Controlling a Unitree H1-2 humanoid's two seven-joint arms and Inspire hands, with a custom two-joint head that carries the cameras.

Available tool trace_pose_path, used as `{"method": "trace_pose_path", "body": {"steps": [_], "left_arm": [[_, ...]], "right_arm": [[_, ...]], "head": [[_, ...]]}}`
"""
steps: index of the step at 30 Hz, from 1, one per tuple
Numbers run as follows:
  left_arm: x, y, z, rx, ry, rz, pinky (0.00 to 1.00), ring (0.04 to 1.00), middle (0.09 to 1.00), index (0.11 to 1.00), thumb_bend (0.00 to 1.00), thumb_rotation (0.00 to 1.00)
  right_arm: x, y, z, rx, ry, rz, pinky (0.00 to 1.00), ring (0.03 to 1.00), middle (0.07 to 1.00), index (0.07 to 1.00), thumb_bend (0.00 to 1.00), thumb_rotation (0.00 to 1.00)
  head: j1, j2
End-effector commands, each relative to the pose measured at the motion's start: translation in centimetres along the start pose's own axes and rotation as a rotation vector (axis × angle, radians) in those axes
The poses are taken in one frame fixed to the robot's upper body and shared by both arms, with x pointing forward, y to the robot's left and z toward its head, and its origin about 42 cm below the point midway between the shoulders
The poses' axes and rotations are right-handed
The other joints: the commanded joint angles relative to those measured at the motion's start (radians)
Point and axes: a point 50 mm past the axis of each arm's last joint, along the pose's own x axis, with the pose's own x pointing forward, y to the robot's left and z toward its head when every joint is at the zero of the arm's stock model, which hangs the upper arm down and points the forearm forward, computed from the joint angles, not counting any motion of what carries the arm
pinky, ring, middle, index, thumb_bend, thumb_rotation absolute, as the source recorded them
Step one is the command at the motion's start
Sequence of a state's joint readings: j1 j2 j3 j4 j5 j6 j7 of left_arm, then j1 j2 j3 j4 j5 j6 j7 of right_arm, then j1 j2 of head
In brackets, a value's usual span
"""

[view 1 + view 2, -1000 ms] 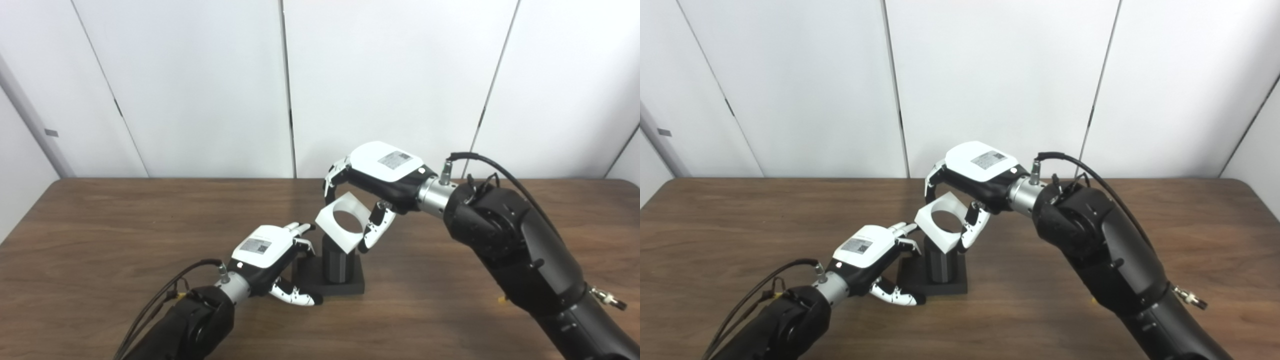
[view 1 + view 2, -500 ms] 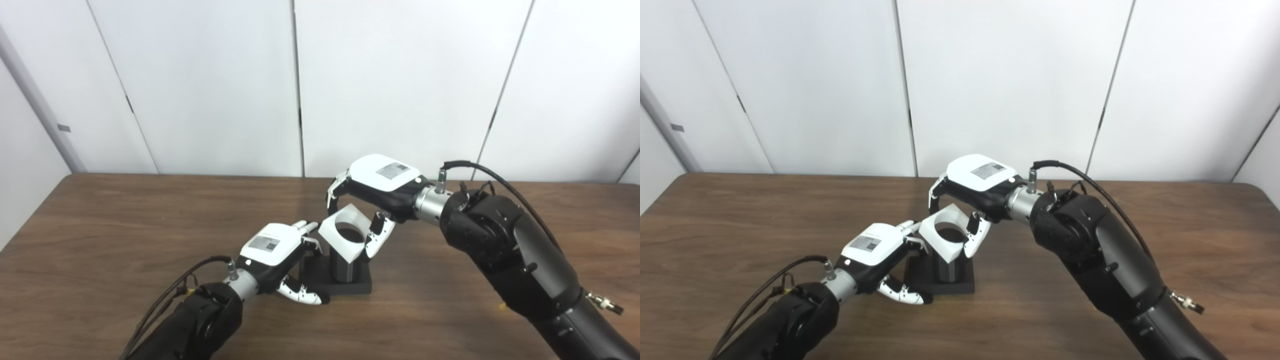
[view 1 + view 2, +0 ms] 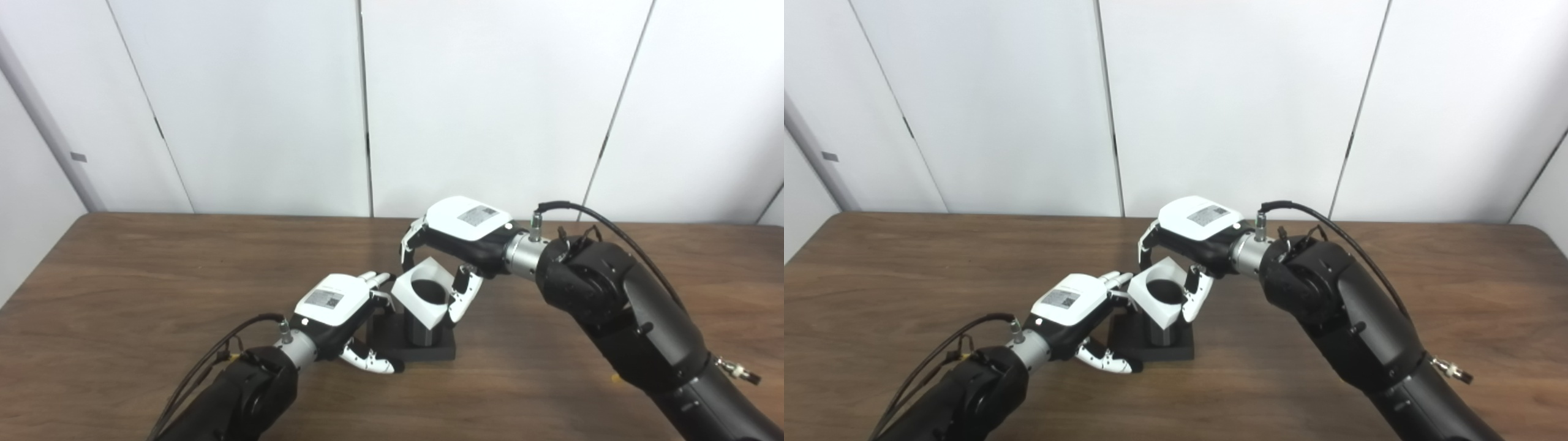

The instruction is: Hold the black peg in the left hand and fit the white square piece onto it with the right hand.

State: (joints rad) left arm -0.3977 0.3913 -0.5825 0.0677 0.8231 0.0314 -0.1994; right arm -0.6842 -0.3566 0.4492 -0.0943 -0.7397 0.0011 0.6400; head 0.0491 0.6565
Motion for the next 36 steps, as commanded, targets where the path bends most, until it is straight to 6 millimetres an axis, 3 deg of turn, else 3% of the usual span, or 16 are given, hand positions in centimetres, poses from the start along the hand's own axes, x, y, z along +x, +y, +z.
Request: {"method": "trace_pose_path", "body": {"steps": [1,14,23,24,26,27,31,36], "left_arm": [[-0.6,-4.0,1.6,-0.013,-0.029,-0.185,0.84,0.954,0.965,0.637,0.95,0.28],[-0.4,-4.7,1.7,-0.008,-0.031,-0.210,0.82,0.947,0.955,0.642,0.94,0.30],[-0.3,-4.7,1.8,-0.003,-0.037,-0.207,0.81,0.947,0.959,0.637,0.95,0.30],[-0.3,-4.7,1.9,-0.003,-0.037,-0.206,0.81,0.947,0.960,0.636,0.95,0.30],[-0.3,-4.7,1.9,-0.006,-0.037,-0.205,0.81,0.947,0.964,0.635,0.95,0.30],[-0.3,-4.7,1.9,-0.006,-0.037,-0.204,0.81,0.947,0.964,0.634,0.94,0.30],[-0.4,-4.7,1.8,-0.017,-0.029,-0.204,0.83,0.952,0.955,0.633,0.94,0.30],[-0.5,-4.6,1.6,-0.019,-0.029,-0.190,0.81,0.943,0.951,0.614,0.94,0.28]], "right_arm": [[0.2,-2.3,0.3,-0.065,-0.025,-0.055,0.89,0.847,0.760,0.478,0.52,0.13],[2.4,-0.7,1.8,-0.052,-0.048,-0.005,0.91,0.854,0.768,0.477,0.52,0.13],[2.7,-0.4,2.3,-0.089,-0.020,0.101,0.94,0.862,0.784,0.488,0.52,0.16],[2.7,-0.4,2.3,-0.093,-0.014,0.120,0.93,0.862,0.795,0.584,0.68,0.36],[2.5,-0.4,2.1,-0.083,0.005,0.157,0.91,0.864,0.821,0.723,0.90,0.59],[2.4,-0.4,2.0,-0.080,0.011,0.166,0.90,0.864,0.831,0.760,0.95,0.63],[2.2,-0.3,1.6,-0.076,0.023,0.176,0.89,0.872,0.846,0.788,1.00,0.69],[2.1,-0.2,1.3,-0.070,0.035,0.181,0.91,0.883,0.858,0.797,1.00,0.62]], "head": [[0.000,0.001],[-0.013,0.006],[-0.014,0.007],[-0.014,0.007],[-0.014,0.007],[-0.014,0.007],[-0.014,0.011],[-0.015,0.012]]}}
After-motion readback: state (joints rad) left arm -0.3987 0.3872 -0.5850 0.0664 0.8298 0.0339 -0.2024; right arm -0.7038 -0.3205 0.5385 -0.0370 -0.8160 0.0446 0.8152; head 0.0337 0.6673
